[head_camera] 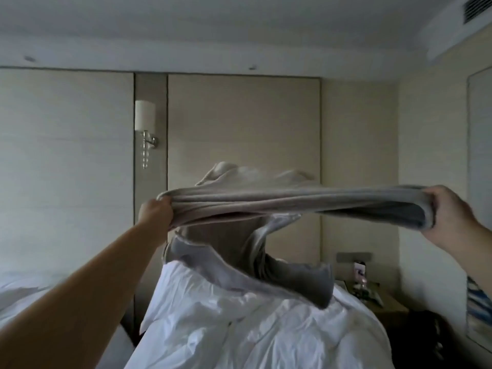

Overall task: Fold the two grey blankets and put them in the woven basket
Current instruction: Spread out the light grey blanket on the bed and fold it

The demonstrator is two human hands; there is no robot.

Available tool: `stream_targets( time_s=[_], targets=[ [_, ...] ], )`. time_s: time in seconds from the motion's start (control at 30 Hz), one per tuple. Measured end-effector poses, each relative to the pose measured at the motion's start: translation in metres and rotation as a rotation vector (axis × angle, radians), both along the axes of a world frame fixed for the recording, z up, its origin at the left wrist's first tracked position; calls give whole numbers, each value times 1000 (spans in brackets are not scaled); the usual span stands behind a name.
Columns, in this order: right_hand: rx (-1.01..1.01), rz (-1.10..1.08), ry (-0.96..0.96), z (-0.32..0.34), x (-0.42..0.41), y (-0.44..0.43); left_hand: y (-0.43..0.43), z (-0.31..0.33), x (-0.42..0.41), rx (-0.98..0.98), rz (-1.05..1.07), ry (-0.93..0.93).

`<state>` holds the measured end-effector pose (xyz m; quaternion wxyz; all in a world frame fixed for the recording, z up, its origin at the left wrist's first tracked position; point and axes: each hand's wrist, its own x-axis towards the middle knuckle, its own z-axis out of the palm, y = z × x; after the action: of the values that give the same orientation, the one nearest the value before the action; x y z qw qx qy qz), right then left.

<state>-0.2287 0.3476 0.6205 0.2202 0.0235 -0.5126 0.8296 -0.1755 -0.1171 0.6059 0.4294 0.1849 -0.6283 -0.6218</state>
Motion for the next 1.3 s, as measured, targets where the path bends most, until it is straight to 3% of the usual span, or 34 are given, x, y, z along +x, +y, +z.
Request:
stream_targets(
  time_s=[0.23, 0.4, 0.57, 0.67, 0.8, 0.87, 0.97, 1.1, 1.3],
  targets=[
    [36, 125, -428, -196, 45, -5, 1, -222, 47, 6, 59, -498],
    [236, 69, -786, -350, 124, -5, 17, -382, 134, 4, -111, -881],
    [368, 49, -1253, -479, 213, 16, 27, -502, 233, -24, -194, -1284],
    [458, 25, -1396, -519, 257, 20, 30, -531, 273, -7, -260, -1405],
    [696, 47, -1445, -529, 292, 15, 27, -534, 295, -219, -341, -1475],
    [872, -12, -1349, -524, 304, 14, 25, -530, 307, -342, -308, -1482],
    [1063, -77, -1052, -511, 329, 17, 31, -520, 336, -298, -219, -1385],
    [1064, -80, -898, -502, 378, 34, 53, -516, 399, -265, -111, -1169],
    [1015, 142, -1171, -533, 468, 88, 97, -541, 518, -292, -108, -1275]
  ],
)
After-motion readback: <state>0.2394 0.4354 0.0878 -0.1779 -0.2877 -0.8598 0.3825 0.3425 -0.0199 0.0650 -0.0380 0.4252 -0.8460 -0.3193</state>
